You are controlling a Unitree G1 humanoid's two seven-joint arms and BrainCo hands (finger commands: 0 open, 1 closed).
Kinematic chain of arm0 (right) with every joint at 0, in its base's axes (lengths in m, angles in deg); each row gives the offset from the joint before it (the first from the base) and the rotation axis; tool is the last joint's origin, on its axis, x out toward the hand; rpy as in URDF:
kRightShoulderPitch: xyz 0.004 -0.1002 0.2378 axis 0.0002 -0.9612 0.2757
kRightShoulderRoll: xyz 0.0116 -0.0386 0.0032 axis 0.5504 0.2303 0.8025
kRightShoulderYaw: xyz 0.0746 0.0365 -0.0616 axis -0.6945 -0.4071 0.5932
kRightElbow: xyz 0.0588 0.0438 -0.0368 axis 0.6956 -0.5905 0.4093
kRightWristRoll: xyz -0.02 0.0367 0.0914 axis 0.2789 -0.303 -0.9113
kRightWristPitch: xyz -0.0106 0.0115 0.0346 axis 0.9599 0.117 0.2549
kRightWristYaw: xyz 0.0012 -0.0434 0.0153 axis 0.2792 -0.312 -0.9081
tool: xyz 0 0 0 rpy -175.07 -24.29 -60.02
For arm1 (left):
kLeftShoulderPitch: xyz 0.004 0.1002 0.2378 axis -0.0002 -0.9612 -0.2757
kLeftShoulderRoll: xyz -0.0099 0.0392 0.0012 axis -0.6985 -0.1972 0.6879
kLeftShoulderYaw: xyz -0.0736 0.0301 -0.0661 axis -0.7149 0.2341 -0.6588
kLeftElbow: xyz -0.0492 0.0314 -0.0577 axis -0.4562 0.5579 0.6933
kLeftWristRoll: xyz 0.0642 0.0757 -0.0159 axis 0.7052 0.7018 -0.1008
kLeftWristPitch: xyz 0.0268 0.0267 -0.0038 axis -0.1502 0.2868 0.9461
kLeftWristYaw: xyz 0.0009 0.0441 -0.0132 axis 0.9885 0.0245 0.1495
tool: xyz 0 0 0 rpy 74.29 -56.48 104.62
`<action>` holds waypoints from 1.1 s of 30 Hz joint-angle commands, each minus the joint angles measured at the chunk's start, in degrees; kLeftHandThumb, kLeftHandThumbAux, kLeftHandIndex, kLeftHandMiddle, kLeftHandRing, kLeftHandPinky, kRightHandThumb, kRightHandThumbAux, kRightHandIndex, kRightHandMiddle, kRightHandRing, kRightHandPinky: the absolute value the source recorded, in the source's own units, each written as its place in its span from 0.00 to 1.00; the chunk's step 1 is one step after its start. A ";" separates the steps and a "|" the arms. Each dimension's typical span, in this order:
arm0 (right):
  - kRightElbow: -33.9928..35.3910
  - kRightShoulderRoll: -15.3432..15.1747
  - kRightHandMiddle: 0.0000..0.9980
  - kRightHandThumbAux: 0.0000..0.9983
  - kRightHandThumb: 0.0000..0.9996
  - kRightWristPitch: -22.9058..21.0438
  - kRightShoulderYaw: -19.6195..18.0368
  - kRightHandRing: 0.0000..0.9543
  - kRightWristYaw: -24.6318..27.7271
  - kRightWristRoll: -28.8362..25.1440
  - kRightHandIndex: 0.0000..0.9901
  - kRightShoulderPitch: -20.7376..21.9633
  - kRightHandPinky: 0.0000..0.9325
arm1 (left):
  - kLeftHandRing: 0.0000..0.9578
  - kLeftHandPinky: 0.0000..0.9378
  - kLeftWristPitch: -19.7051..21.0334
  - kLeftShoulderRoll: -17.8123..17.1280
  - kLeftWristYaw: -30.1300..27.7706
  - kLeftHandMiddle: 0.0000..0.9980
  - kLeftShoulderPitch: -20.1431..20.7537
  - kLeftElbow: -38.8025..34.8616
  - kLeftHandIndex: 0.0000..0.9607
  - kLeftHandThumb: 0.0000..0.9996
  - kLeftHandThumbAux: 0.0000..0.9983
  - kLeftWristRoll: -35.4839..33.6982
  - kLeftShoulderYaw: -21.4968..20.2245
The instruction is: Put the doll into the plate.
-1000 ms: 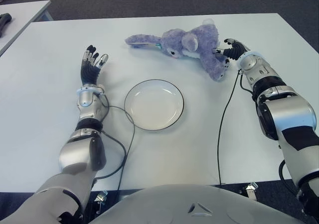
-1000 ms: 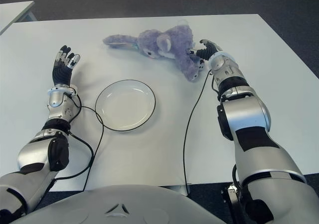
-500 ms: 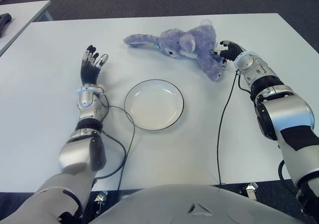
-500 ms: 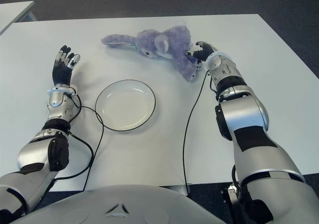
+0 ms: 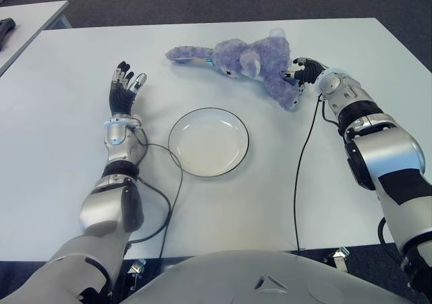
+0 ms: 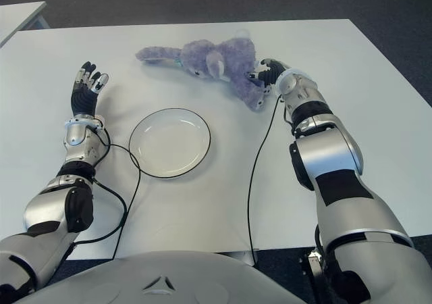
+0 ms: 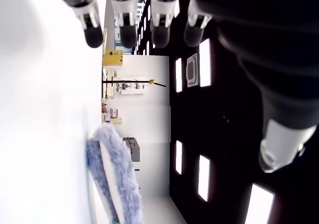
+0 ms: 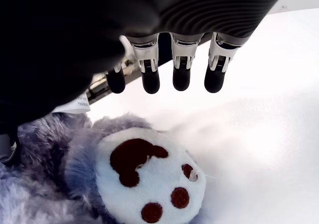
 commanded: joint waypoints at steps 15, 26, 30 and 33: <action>2.01 2.81 0.00 0.40 0.22 6.05 7.88 0.00 4.11 3.92 0.00 -6.17 0.00 | 0.03 0.04 1.51 6.52 2.84 0.04 -16.97 10.90 0.01 0.00 0.59 -0.72 -0.83; 1.86 2.72 0.01 0.45 0.29 6.92 11.34 0.04 6.01 5.04 0.00 -11.13 0.12 | 0.03 0.04 1.04 6.80 2.63 0.04 -17.22 10.76 0.01 0.00 0.59 -0.94 -0.78; 2.22 3.85 0.05 0.47 0.34 6.73 12.46 0.10 6.29 5.21 0.03 -13.18 0.21 | 0.03 0.04 0.97 6.91 2.54 0.04 -17.25 10.72 0.01 0.00 0.60 -1.07 -0.86; 3.06 4.60 0.07 0.49 0.39 7.01 13.12 0.13 5.63 5.05 0.05 -15.38 0.25 | 0.03 0.04 0.92 6.96 2.75 0.04 -17.29 10.67 0.00 0.00 0.60 -0.96 -0.76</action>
